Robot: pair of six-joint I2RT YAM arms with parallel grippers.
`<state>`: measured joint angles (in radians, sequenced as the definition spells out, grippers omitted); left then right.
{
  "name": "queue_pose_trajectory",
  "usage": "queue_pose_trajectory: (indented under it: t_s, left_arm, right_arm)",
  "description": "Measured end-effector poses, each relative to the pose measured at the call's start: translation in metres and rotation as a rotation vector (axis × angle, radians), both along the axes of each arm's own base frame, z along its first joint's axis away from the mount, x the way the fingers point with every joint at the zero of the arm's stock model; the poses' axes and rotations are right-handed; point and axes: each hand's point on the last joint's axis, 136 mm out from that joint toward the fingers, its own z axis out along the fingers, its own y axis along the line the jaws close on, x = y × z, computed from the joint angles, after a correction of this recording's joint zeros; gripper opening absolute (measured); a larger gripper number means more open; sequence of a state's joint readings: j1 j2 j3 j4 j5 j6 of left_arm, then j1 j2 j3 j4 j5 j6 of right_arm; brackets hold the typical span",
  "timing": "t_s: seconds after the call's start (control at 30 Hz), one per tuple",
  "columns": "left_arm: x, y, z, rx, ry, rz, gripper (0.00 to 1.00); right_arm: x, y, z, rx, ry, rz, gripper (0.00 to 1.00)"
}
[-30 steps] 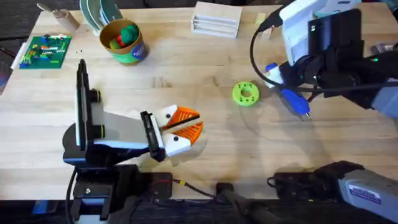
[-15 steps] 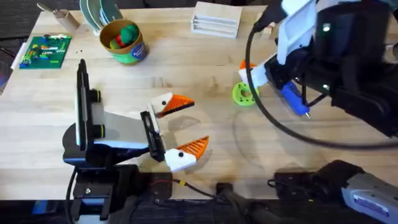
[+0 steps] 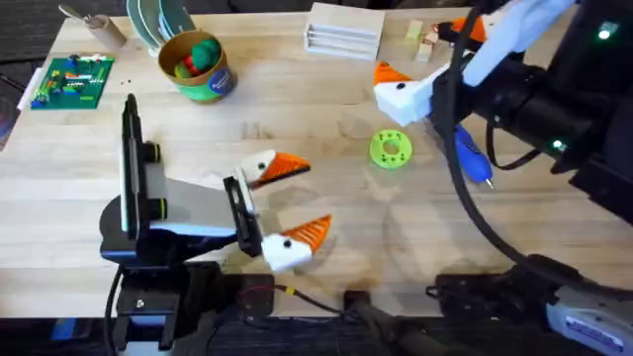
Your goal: Pick up the gripper from the table and insert it into the empty holder that is missing its gripper. Then pick up a screw, insert it into the mounting hole, and use the screwdriver to tighten it. Finally, clean up the table by picking up the vegetable and placing it into the bucket.
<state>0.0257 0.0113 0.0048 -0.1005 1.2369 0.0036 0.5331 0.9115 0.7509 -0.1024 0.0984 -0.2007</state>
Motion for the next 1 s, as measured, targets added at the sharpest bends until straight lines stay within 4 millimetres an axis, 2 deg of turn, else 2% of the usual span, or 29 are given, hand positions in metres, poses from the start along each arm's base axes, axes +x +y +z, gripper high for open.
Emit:
queue_pose_trajectory:
  t_s: [0.03,0.07,0.33,0.43,0.53,0.7,0.93,0.97,1.0]
  left_arm:
    - [0.0,0.0,0.0,-0.002,0.004,0.0,0.952]
    - [0.0,0.0,0.0,-0.002,0.005,0.0,0.983]
    - [0.008,0.003,0.009,-0.01,-0.026,0.05,0.993]
    - [0.021,0.01,0.009,-0.051,0.1,0.144,0.992]
    - [0.027,0.018,0.015,-0.071,0.23,0.242,0.993]
    - [0.024,0.044,0.043,-0.059,0.403,0.494,0.993]
    - [0.012,0.096,0.091,0.063,0.515,0.853,0.992]
    - [0.01,0.105,0.095,0.103,0.539,0.908,0.993]
    - [0.007,0.131,0.101,0.223,0.613,1.049,0.993]
  right_arm:
    - [0.0,0.001,-0.004,-0.003,0.013,0.001,0.991]
    - [0.001,0.002,-0.008,-0.006,0.027,0.003,0.991]
    - [0.007,0.007,-0.037,-0.008,0.133,-0.012,0.991]
    - [0.008,0.007,-0.041,0.013,0.156,-0.025,0.991]
    - [0.01,0.009,-0.035,0.039,0.143,-0.031,0.991]
    - [0.016,0.012,-0.021,0.086,0.094,-0.033,0.991]
    - [0.019,0.014,-0.012,0.108,0.061,-0.031,0.992]
    - [0.019,0.014,-0.012,0.108,0.061,-0.031,0.992]
    - [0.019,0.014,-0.012,0.108,0.06,-0.031,0.991]
